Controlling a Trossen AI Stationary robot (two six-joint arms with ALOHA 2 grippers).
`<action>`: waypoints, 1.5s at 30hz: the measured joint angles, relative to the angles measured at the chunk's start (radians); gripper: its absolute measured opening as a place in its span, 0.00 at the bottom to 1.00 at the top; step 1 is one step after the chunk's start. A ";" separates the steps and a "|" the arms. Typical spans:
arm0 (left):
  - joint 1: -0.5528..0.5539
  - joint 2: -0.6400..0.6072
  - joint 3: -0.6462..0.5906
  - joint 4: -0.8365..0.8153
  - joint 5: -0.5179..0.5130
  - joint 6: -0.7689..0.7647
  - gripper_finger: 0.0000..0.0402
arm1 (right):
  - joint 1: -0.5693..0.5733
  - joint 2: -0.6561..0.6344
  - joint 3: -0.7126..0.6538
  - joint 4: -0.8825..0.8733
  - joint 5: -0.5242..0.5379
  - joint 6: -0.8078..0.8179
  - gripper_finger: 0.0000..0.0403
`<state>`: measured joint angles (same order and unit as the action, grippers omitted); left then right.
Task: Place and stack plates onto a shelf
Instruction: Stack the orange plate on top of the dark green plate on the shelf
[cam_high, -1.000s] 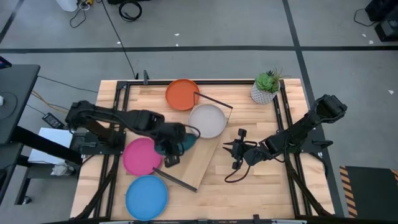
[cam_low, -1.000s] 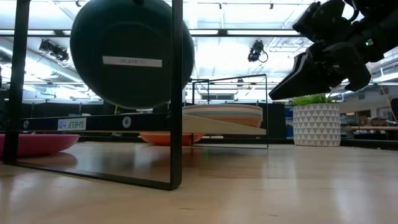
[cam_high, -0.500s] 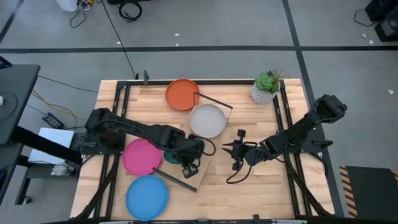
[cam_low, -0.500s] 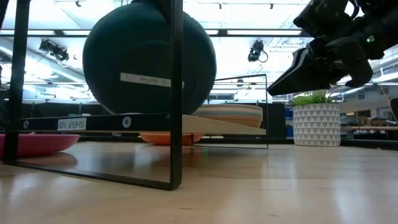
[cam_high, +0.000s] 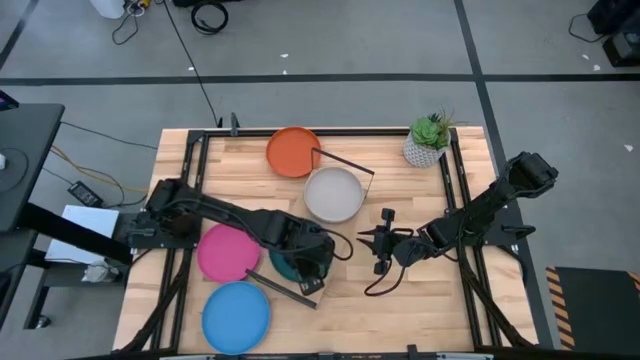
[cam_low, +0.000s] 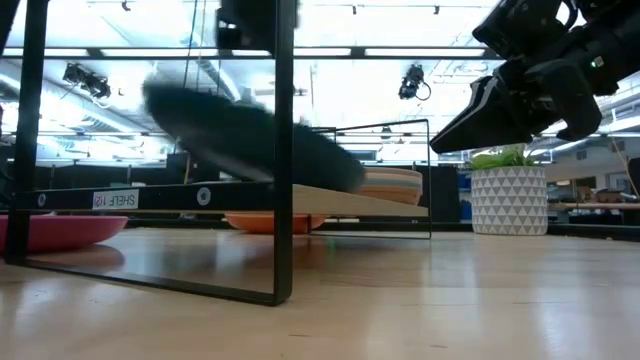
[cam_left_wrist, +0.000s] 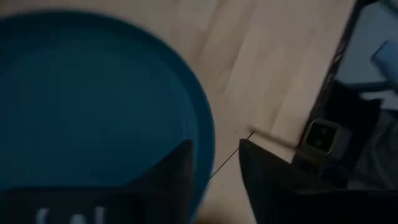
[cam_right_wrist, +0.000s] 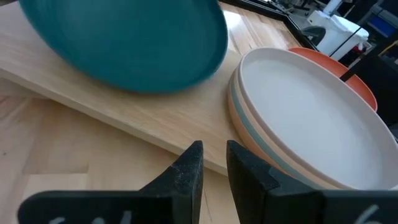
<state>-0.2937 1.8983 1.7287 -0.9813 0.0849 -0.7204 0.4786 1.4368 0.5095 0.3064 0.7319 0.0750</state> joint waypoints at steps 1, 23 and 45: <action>0.004 -0.006 0.000 0.018 0.002 0.011 0.37 | 0.000 0.000 0.000 0.000 0.000 0.000 0.19; 0.424 -0.138 -0.299 -0.067 -0.179 0.592 0.29 | 0.013 0.000 0.000 0.030 0.007 0.021 0.19; 0.774 -0.243 -0.787 0.565 -0.389 1.237 0.51 | 0.003 0.000 0.000 0.041 0.008 0.057 0.19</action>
<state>0.4799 1.6550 0.9420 -0.4160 -0.3040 0.5169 0.4814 1.4368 0.5098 0.3471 0.7395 0.1323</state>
